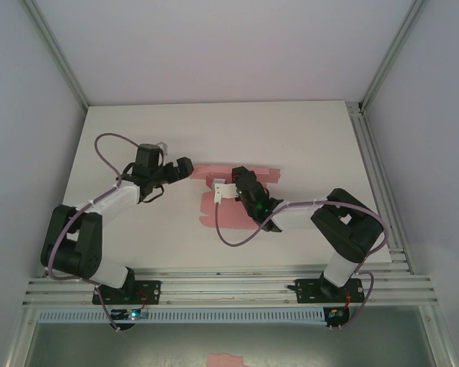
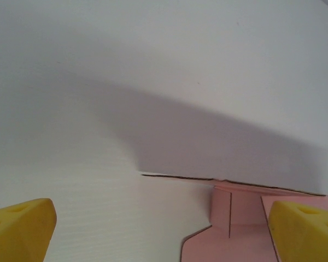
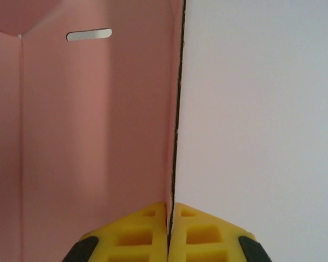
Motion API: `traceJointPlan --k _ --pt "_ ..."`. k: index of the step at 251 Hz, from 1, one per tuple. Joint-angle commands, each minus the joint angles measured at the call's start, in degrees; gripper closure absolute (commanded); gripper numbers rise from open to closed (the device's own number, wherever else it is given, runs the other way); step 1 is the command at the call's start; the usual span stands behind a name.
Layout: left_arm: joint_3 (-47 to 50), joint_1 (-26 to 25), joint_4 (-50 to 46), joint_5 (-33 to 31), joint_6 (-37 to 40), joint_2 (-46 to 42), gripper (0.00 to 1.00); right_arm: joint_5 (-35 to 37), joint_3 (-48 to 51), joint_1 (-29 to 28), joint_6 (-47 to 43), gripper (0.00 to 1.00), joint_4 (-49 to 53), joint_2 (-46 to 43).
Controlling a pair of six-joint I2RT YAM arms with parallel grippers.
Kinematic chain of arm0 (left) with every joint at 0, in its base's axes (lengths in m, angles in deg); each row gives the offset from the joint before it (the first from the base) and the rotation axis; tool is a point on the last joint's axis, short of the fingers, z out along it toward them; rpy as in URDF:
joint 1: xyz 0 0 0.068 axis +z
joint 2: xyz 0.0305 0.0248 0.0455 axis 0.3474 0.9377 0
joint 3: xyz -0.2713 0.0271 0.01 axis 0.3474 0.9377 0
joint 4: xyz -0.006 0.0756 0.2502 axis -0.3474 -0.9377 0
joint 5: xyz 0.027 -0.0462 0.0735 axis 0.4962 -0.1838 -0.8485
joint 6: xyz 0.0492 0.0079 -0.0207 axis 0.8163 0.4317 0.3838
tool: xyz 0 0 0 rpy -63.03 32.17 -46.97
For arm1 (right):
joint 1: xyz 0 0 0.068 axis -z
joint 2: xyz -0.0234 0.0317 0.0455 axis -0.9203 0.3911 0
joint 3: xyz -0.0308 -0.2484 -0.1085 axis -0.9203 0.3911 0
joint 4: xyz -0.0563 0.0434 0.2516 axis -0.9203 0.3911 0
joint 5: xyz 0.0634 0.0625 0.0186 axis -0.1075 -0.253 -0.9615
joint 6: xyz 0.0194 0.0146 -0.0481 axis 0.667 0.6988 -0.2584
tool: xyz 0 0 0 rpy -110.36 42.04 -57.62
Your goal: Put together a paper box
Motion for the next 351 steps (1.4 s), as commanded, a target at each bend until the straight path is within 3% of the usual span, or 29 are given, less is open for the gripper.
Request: traceJointPlan --k 1,32,73,141,200,240,262,285,318,351 --pt "-2.63 -1.26 3.37 4.7 2.36 2.96 0.0 -1.62 -0.62 0.43 1.59 1.0 6.33 -0.59" --pt "-4.69 -4.28 0.58 5.5 5.35 5.37 0.0 -0.54 -1.08 0.64 2.16 1.0 6.15 -0.2" --pt "-4.71 -7.49 -3.61 -1.5 7.03 6.05 0.0 -1.49 -1.52 1.17 4.29 1.0 6.67 -1.06" --pt "-7.19 -11.37 -1.82 -2.54 5.25 9.91 0.0 -1.92 -1.57 1.09 5.07 1.0 8.1 -1.04" --pt "-5.16 -10.17 -11.46 -15.58 5.45 -0.4 0.0 -1.44 -0.54 1.75 4.84 1.0 7.75 -1.48" --pt "-3.71 -3.13 -16.35 -22.03 4.29 -7.38 0.0 -1.42 0.19 2.02 4.89 1.0 8.04 -2.25" --pt "-2.89 1.9 -13.73 -21.35 3.16 -6.91 0.0 -1.97 0.28 2.07 5.59 1.0 8.19 -2.56" --pt "-6.14 3.66 -12.95 -20.92 2.8 -1.26 0.0 -2.3 0.31 2.05 5.78 1.0 8.32 -2.39" --pt "-12.21 3.67 -8.99 -7.74 5.49 8.84 0.14 -2.16 0.39 1.96 5.63 1.0 8.11 -2.34" --pt "-14.67 3.58 -5.05 0.07 7.31 13.91 0.27 -2.3 0.76 1.96 5.85 1.0 7.71 -2.96"
